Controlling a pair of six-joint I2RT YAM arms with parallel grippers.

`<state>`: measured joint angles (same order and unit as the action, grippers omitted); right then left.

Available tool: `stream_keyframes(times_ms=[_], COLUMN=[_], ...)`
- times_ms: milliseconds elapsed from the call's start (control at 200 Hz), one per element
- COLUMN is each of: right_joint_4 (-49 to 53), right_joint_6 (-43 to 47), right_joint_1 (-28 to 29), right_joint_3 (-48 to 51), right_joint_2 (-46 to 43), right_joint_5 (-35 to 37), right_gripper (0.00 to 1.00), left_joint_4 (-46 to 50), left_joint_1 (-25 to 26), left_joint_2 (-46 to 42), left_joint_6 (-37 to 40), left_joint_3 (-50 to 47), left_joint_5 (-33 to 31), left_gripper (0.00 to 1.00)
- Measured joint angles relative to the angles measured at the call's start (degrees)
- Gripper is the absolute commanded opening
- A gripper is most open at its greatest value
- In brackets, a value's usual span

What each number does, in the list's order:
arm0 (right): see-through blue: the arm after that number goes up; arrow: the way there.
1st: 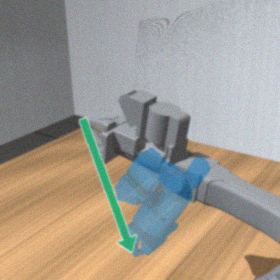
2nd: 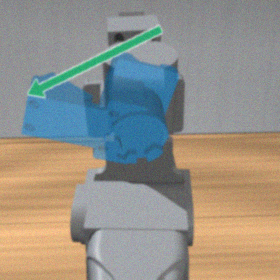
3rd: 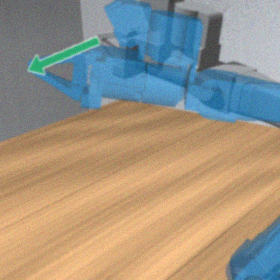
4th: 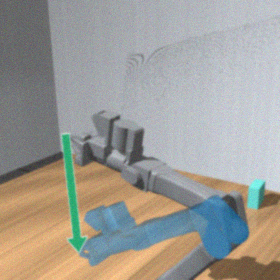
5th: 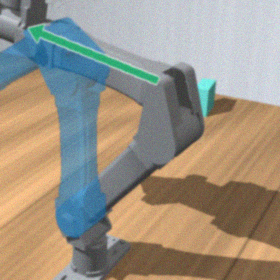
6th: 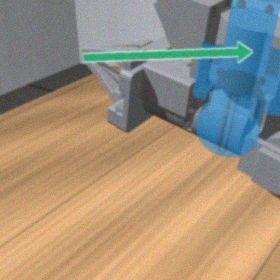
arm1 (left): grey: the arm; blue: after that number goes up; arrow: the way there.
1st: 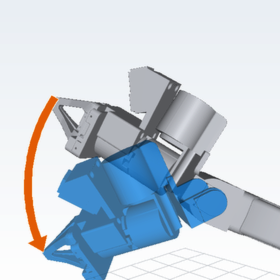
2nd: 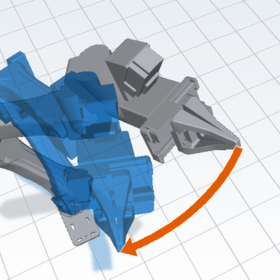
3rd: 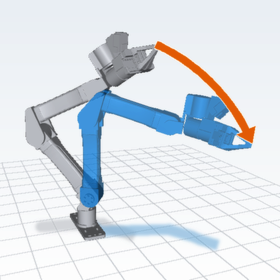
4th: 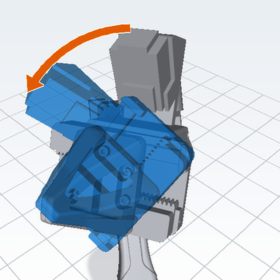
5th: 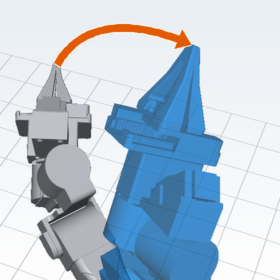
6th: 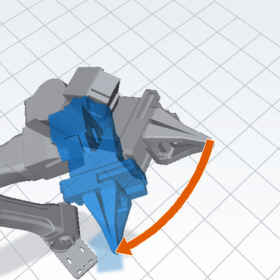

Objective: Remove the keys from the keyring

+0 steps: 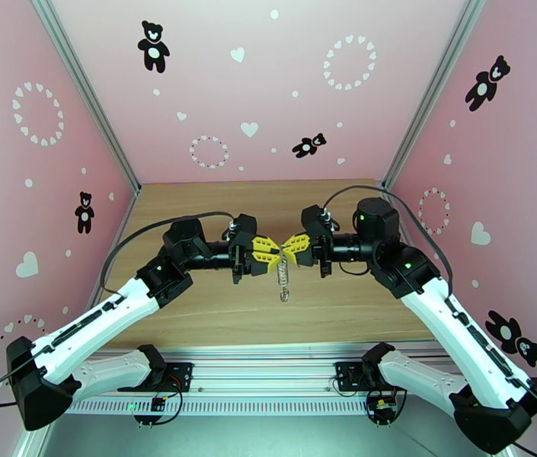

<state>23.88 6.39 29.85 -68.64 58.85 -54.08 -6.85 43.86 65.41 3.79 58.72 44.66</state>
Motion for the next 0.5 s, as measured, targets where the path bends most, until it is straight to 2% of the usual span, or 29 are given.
stream_keyframes(times_ms=[120, 496], right_joint_4=[-0.1, 1.2], right_joint_6=[0.0, 1.0], right_joint_1=[-0.3, 0.2], right_joint_3=[0.0, -0.1], right_joint_2=[0.0, -1.6], right_joint_5=[0.2, 0.0], right_gripper=[0.00, 0.00], left_joint_4=[-1.0, -2.5], left_joint_1=[-0.2, -1.3], left_joint_2=[0.8, -0.2], left_joint_6=[0.0, -0.8], left_joint_3=[0.2, -0.8], left_joint_5=[0.3, -1.1], left_gripper=[0.18, 0.22])
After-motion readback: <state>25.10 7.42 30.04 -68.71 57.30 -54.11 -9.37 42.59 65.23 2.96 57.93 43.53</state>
